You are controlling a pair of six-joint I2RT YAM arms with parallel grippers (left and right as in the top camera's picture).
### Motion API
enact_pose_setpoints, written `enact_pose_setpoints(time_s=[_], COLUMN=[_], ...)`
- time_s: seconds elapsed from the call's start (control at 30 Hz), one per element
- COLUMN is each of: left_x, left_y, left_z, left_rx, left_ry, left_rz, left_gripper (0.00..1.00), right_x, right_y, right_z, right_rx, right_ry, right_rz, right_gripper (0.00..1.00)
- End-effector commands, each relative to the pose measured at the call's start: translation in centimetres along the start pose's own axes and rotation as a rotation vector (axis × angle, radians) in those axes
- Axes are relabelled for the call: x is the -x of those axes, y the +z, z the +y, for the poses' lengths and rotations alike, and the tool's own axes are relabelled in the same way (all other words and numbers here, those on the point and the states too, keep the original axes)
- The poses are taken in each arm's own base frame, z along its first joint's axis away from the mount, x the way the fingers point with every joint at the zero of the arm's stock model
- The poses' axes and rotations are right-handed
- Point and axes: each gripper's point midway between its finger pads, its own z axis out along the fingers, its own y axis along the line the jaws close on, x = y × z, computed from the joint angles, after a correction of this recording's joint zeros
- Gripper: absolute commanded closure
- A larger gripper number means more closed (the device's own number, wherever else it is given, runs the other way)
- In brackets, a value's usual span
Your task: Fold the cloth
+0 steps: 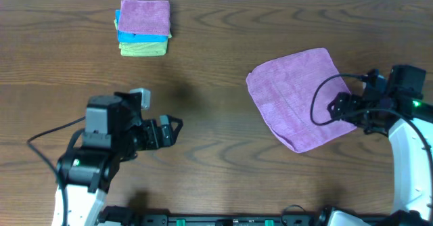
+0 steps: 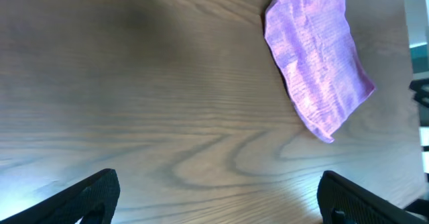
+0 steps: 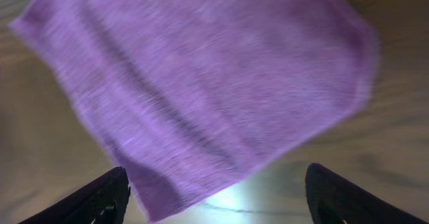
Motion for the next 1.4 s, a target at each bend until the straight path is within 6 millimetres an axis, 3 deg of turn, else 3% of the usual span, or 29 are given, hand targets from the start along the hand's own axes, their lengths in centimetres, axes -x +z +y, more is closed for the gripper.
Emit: enact_pose_setpoints(time_s=[0.0, 0.23, 0.4, 0.6, 0.87, 1.07, 1.37], left_x=[0.5, 0.9, 1.1, 1.1, 1.1, 1.1, 1.1], left_y=[1.1, 2.7, 2.8, 2.8, 2.8, 2.8, 2.8], left_z=[-0.3, -1.3, -1.3, -1.3, -1.3, -1.3, -1.3], left_rx=[-0.016, -0.101, -0.103, -0.103, -0.103, -0.103, -0.103], left_ry=[-0.126, -0.147, -0.144, -0.144, -0.144, -0.144, -0.144], left_rz=[0.035, 0.085, 0.079, 0.079, 0.079, 0.079, 0.079], left_gripper=[0.04, 0.04, 0.05, 0.05, 0.04, 0.05, 0.04], right_x=[-1.7, -6.4, -8.0, -9.7, -10.7, -11.3, -12.4], right_y=[1.4, 4.3, 5.0, 6.7, 7.9, 8.7, 9.7], right_z=[2.7, 4.8, 7.2, 7.2, 6.8, 6.1, 6.9], right_rx=[0.178, 0.266, 0.306, 0.176, 0.122, 0.095, 0.096], right_ry=[-0.093, -0.108, -0.185, -0.214, -0.208, -0.204, -0.249], right_rz=[0.054, 0.220, 0.288, 0.380, 0.440, 0.476, 0.524], right_gripper=[0.17, 0.16, 0.16, 0.16, 0.18, 0.27, 0.29])
